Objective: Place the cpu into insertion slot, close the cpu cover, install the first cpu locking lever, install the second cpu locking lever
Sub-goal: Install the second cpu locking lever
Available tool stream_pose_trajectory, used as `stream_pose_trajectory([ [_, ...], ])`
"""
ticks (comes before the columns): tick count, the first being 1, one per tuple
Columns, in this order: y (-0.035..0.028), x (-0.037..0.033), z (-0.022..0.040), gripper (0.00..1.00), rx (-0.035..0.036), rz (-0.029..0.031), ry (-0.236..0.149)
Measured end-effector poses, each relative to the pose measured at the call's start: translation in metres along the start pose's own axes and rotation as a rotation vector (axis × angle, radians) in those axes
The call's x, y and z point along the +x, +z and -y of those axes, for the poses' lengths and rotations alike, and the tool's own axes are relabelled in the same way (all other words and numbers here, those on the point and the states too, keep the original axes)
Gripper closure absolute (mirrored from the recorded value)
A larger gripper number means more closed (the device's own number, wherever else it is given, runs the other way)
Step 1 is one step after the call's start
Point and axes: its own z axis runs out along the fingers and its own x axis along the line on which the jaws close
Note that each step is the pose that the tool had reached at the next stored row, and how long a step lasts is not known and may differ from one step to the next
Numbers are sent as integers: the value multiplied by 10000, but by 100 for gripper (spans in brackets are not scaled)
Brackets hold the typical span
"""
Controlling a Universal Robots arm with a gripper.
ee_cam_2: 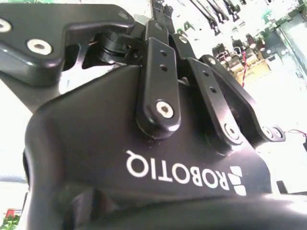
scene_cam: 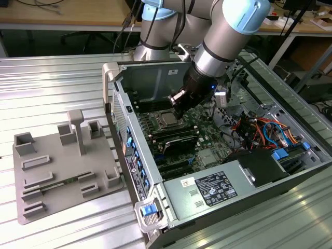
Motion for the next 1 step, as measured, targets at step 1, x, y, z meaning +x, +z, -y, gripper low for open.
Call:
stream_pose_trajectory([
  [1, 0, 0, 0, 89, -1, 0, 0],
])
